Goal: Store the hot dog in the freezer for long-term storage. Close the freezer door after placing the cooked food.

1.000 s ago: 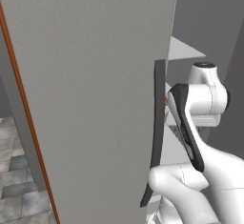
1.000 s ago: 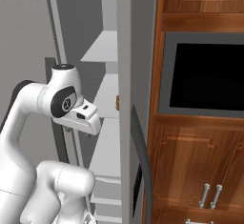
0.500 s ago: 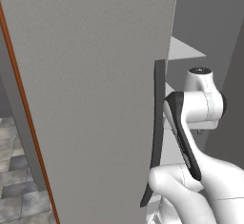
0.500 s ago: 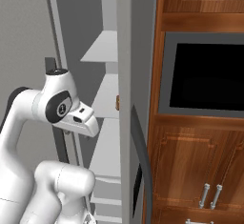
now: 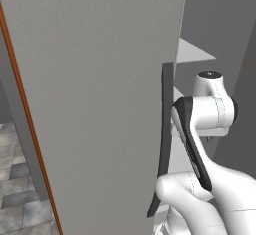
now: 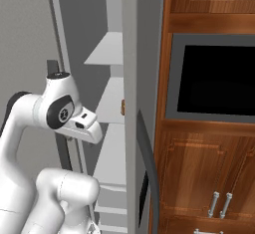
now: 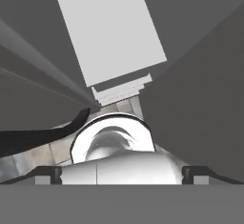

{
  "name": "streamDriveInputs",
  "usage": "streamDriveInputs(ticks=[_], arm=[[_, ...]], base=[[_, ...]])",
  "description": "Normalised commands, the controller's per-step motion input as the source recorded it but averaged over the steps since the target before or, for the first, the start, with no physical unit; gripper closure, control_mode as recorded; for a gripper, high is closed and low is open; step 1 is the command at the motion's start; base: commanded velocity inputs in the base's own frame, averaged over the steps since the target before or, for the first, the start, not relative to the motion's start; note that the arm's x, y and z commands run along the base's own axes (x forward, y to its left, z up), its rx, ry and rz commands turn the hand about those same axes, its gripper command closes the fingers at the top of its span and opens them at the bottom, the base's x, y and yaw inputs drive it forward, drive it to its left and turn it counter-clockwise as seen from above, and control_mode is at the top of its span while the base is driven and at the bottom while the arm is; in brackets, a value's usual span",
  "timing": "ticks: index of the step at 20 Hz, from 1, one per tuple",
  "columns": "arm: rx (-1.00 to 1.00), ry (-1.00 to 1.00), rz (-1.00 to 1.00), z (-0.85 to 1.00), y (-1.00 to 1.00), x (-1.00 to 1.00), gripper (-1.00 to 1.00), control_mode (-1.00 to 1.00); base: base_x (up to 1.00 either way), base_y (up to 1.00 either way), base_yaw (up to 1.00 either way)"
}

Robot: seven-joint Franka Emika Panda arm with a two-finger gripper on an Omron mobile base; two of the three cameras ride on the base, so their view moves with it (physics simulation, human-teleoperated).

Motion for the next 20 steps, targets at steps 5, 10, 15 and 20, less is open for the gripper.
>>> streamDriveInputs(ticks=[5,10,15,20], arm=[[0.0,0.0,0.0,0.0,0.05,-0.1,-1.0,1.0],[0.0,0.0,0.0,0.0,0.0,0.0,-1.0,1.0],[0.0,0.0,0.0,0.0,0.0,0.0,-1.0,1.0],[0.0,0.0,0.0,0.0,0.0,0.0,-1.0,1.0]], base=[[-0.18,0.11,-0.03],[-0.32,0.35,-0.18],[-0.32,0.4,-0.27],[-0.41,0.19,-0.34]])
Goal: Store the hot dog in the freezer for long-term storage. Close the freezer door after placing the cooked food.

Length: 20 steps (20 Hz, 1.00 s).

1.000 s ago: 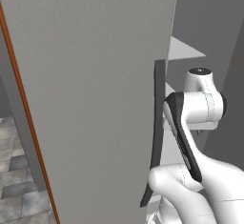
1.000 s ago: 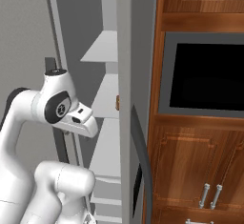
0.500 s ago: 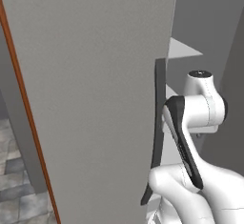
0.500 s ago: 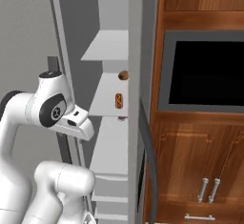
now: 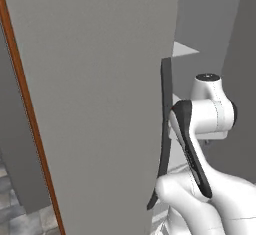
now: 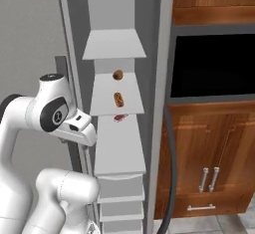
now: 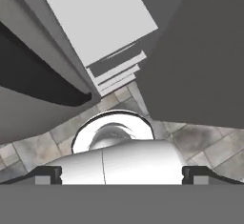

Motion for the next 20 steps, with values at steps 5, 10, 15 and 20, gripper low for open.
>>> streamDriveInputs(ticks=[5,10,15,20], arm=[[0.0,0.0,0.0,0.0,0.0,0.0,-1.0,1.0],[0.0,0.0,0.0,0.0,0.0,0.0,-1.0,1.0],[0.0,0.0,0.0,0.0,0.0,0.0,-1.0,1.0],[0.0,0.0,0.0,0.0,0.0,0.0,-1.0,1.0]], base=[[-0.55,0.0,-0.35],[-0.4,-0.07,-0.23],[-0.26,-0.02,-0.05],[-0.13,0.0,0.0]])
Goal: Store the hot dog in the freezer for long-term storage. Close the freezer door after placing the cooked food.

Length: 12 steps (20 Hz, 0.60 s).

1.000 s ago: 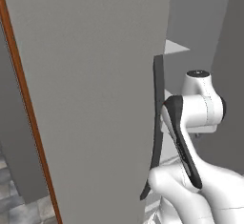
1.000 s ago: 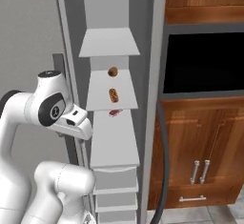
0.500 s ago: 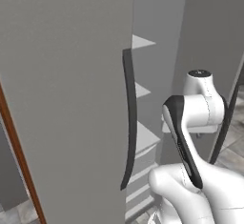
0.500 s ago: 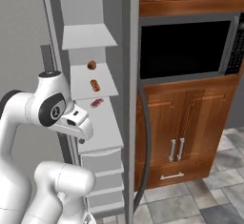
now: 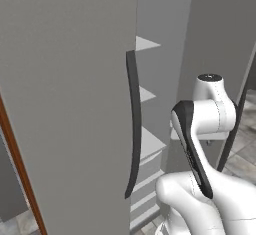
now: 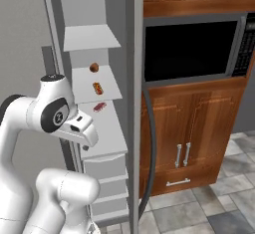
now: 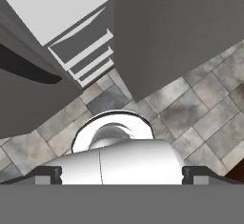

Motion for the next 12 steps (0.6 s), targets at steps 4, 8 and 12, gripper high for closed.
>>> streamDriveInputs(ticks=[4,8,12], arm=[[0.0,0.0,0.0,0.0,0.0,0.0,-1.0,1.0],[0.0,0.0,0.0,0.0,0.0,0.0,-1.0,1.0],[0.0,0.0,0.0,0.0,0.0,0.0,-1.0,1.0]], base=[[-0.22,0.0,0.0],[-0.36,0.0,0.0],[-0.38,0.0,0.0]])
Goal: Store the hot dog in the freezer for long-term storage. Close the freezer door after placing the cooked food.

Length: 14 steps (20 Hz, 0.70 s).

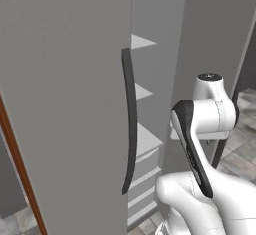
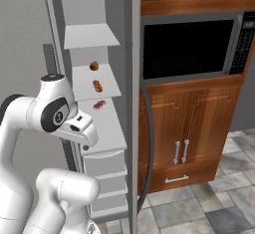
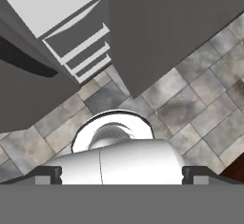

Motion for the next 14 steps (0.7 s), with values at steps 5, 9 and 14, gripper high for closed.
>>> streamDriveInputs(ticks=[5,9,14], arm=[[0.0,0.0,0.0,0.0,0.0,0.0,-1.0,1.0],[0.0,0.0,0.0,0.0,0.0,0.0,-1.0,1.0],[0.0,0.0,0.0,0.0,0.0,0.0,-1.0,1.0]], base=[[-0.31,0.0,0.0],[-0.27,0.0,0.0],[-0.12,0.0,0.0]])
